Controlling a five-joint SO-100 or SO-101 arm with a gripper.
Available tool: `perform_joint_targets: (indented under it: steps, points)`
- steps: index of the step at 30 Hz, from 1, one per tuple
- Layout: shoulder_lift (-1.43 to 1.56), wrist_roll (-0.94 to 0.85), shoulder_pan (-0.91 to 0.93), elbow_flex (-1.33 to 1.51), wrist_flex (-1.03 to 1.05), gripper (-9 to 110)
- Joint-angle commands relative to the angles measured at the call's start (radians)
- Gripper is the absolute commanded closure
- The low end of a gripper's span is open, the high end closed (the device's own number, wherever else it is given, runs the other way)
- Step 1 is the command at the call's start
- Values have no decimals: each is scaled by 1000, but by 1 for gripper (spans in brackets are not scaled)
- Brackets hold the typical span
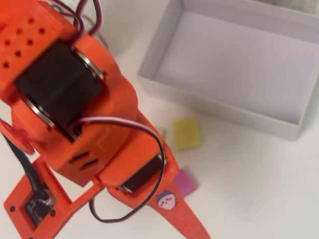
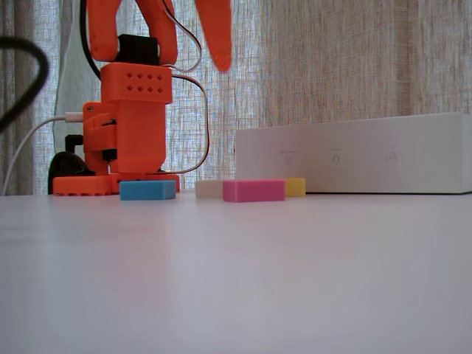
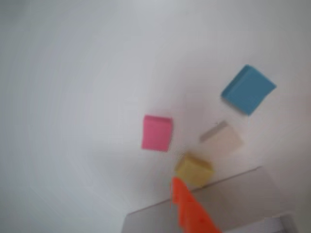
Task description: Grasp the pink cuboid and put it in the bin.
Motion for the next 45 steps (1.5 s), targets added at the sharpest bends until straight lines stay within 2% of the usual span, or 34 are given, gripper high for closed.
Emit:
perform_joint_targets:
  steps: [1,11,27,30,38,45]
  points:
    - [-2,5,14,54,-49,46]
    - [-46,6,6,207,-187,46]
    - [-209,2,-44,218,-333,48]
    - [-227,-8,-48,218,-350,56]
    - [-262,-11,-61,216,-359,61]
    - [-278,-28,-72,221,-350,73]
